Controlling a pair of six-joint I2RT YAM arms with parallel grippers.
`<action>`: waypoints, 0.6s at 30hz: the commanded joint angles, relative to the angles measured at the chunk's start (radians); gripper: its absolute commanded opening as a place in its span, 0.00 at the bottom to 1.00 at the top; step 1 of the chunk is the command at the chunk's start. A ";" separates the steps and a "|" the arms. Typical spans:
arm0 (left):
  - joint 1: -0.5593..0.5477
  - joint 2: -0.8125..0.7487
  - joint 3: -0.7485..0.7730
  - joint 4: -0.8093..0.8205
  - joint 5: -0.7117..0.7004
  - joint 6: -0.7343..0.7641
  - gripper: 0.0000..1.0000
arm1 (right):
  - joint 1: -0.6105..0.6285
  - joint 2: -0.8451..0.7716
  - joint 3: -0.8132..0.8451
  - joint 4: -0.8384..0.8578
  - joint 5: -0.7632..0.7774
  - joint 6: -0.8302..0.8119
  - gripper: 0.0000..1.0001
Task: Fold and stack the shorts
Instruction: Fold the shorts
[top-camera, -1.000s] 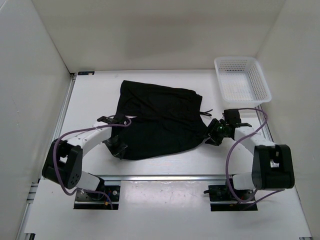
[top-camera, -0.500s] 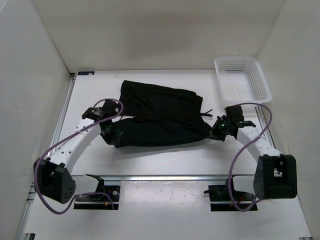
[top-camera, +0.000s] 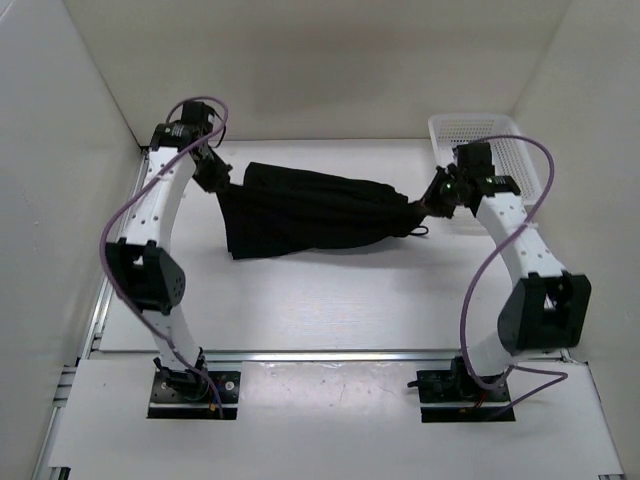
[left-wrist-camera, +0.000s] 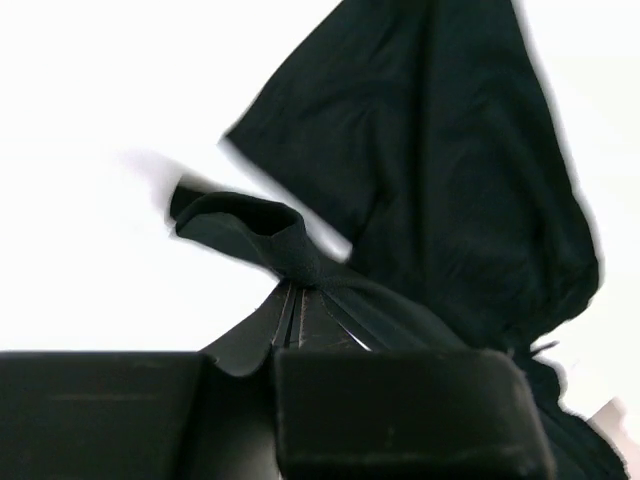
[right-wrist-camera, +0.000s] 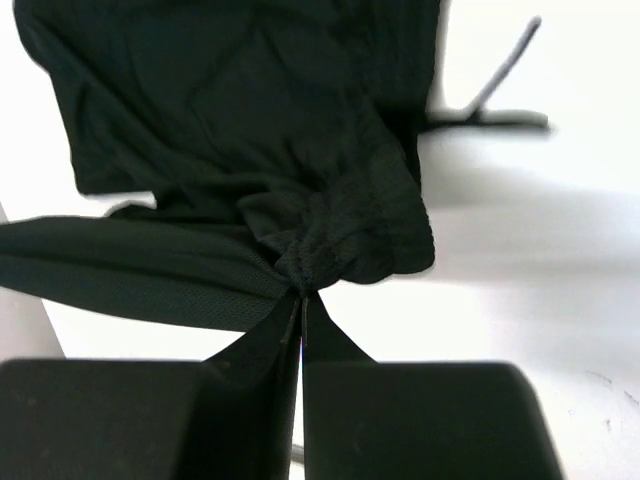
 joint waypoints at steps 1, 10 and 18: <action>0.054 0.103 0.216 -0.010 -0.062 0.050 0.11 | -0.013 0.133 0.164 -0.023 0.094 -0.034 0.00; 0.092 0.552 0.683 0.119 0.099 0.085 0.11 | -0.004 0.502 0.521 0.005 0.140 -0.002 0.00; 0.092 0.774 0.899 0.343 0.263 0.115 0.66 | -0.004 0.788 0.899 0.009 0.169 0.047 0.73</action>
